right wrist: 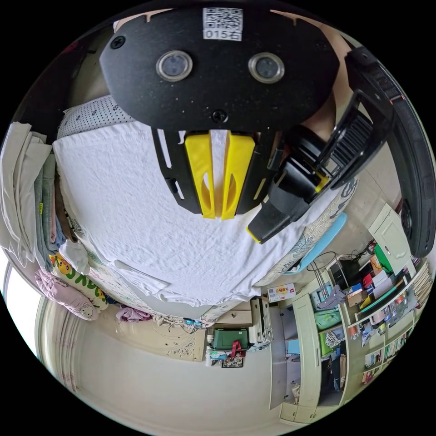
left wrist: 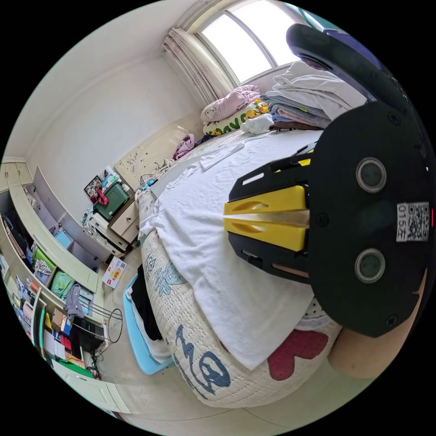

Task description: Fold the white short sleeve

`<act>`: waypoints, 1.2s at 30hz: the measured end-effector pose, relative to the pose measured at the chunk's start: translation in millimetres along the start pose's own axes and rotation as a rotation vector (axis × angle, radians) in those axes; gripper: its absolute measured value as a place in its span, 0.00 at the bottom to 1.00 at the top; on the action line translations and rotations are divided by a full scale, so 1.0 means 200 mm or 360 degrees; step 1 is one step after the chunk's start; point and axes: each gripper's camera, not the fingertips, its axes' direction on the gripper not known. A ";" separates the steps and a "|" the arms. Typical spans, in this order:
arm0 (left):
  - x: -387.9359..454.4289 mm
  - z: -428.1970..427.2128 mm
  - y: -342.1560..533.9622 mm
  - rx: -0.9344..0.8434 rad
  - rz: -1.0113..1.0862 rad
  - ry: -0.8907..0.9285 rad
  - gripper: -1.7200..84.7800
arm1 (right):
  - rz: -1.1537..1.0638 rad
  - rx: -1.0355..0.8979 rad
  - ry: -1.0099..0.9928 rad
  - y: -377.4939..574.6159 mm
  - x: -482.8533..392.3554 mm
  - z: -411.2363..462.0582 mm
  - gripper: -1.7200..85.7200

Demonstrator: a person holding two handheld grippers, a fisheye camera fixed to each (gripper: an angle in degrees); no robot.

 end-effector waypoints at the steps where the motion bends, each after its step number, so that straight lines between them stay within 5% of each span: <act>1: 0.00 0.00 0.00 0.0000 -0.0001 0.0001 0.01 | -0.0001 0.0000 0.0001 0.00 0.00 0.00 0.06; 36: -0.04 -0.02 -0.05 0.0001 -0.0009 0.0026 0.01 | -0.0006 0.0004 0.0017 -0.04 -0.03 -0.02 0.06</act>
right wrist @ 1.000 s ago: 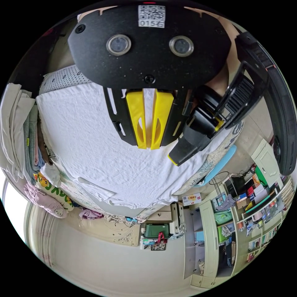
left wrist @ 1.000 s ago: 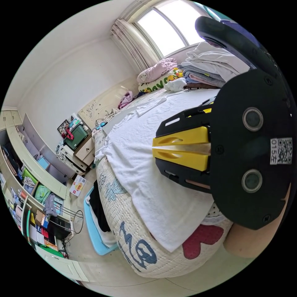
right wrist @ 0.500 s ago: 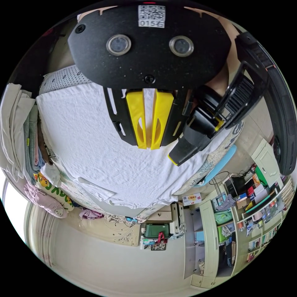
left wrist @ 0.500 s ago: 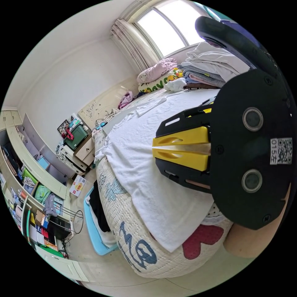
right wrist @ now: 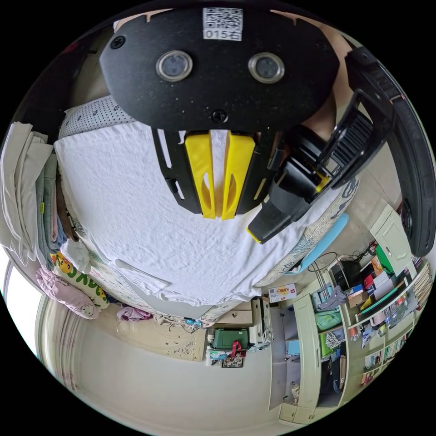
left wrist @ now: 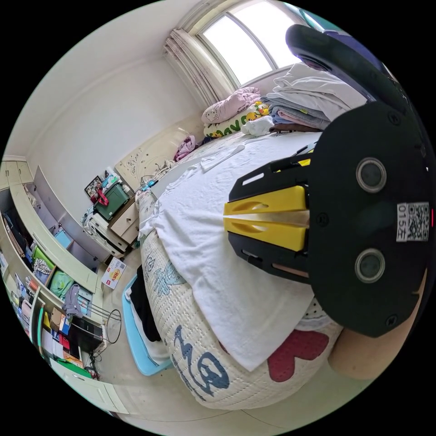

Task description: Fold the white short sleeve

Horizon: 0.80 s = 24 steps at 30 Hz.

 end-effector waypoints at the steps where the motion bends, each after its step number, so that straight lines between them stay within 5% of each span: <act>1: 0.00 0.00 0.00 0.0000 -0.0001 0.0001 0.01 | -0.0001 0.0000 0.0001 0.00 0.00 0.00 0.06; 24: 0.05 -0.04 -0.05 0.0000 0.0022 -0.0030 0.01 | 0.0024 0.0001 -0.0044 -0.05 0.01 -0.11 0.06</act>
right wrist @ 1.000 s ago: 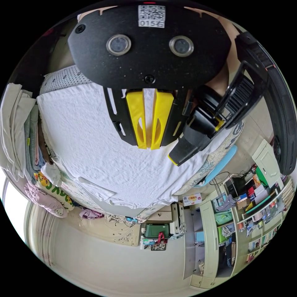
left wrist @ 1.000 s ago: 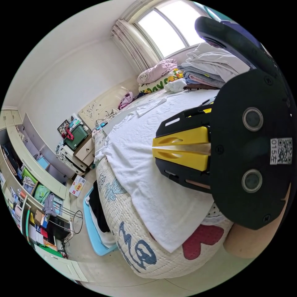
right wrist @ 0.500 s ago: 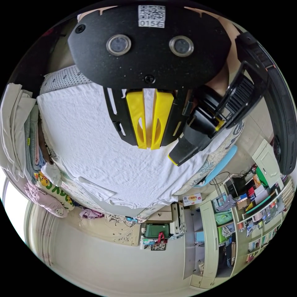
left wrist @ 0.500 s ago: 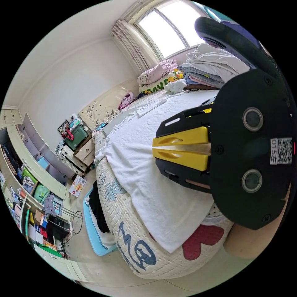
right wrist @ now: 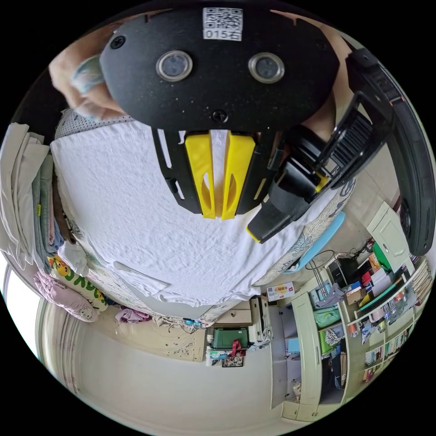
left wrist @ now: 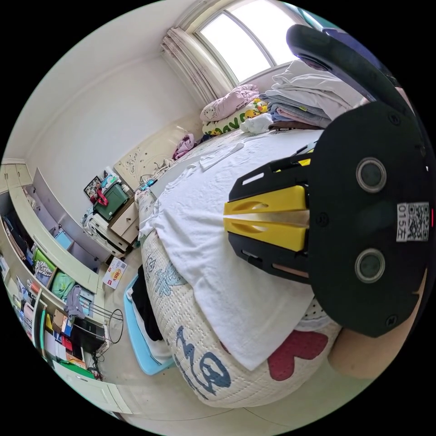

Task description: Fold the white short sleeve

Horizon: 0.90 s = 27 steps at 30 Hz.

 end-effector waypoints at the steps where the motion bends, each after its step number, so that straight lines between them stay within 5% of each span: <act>1: 0.01 0.00 0.00 0.0001 0.0004 -0.0005 0.01 | 0.0003 0.0001 -0.0006 0.00 0.00 -0.01 0.05; 27: 0.05 -0.09 -0.06 -0.0080 -0.0064 0.0078 0.01 | -0.0098 -0.0065 0.0022 -0.13 -0.02 -0.21 0.01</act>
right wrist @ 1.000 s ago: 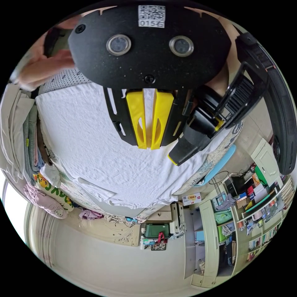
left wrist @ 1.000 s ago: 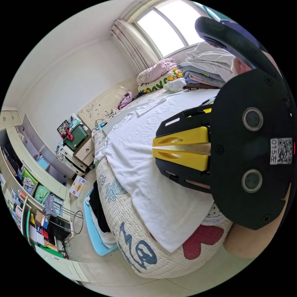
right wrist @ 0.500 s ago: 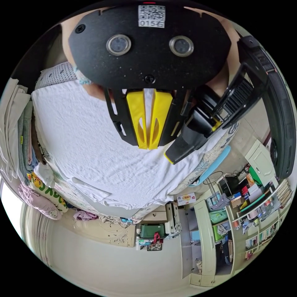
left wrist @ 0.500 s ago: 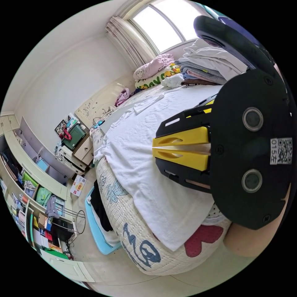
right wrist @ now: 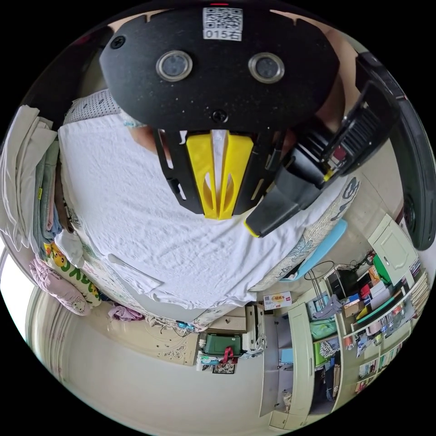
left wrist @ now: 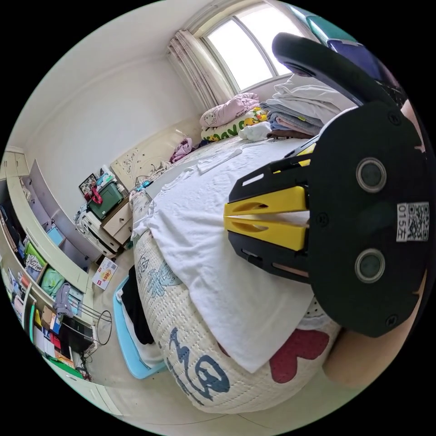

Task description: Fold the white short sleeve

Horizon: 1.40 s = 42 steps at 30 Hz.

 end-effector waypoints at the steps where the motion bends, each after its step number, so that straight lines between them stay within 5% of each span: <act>1: 0.00 -0.01 0.00 -0.0022 -0.0004 0.0013 0.01 | 0.0022 0.0001 -0.0011 0.00 0.02 -0.01 0.01; 6: 0.06 -0.08 -0.02 -0.0108 0.0098 -0.0056 0.01 | -0.0005 -0.0009 -0.0057 -0.03 0.10 -0.08 0.01; 12: 0.06 -0.37 -0.03 0.0032 0.0424 -0.0009 0.01 | 0.0016 0.0536 -0.0399 0.00 0.38 -0.52 0.01; 14: 0.02 -0.51 -0.02 0.0137 0.0605 0.0144 0.01 | -0.0073 0.0797 -0.0281 0.06 0.45 -0.73 0.01; 19: -0.10 -0.67 -0.02 0.0253 0.0748 0.0460 0.02 | -0.0067 0.0874 0.0246 0.11 0.56 -0.93 0.01; 24: -0.12 -0.61 -0.07 0.0102 0.0708 0.0252 0.08 | -0.0075 0.0666 0.0218 0.11 0.80 -0.91 0.01; 29: -0.13 -0.47 -0.10 -0.0069 0.0635 -0.0094 0.15 | 0.0098 0.0440 -0.0233 0.14 1.28 -0.84 0.02; 34: -0.12 -0.37 -0.13 -0.0194 0.0666 -0.0164 0.15 | 0.0282 0.0103 0.0051 0.17 1.53 -0.70 0.07; 42: -0.13 -0.29 -0.18 -0.0265 0.0567 -0.0107 0.07 | 0.0265 -0.0292 0.0025 0.17 1.70 -0.41 0.10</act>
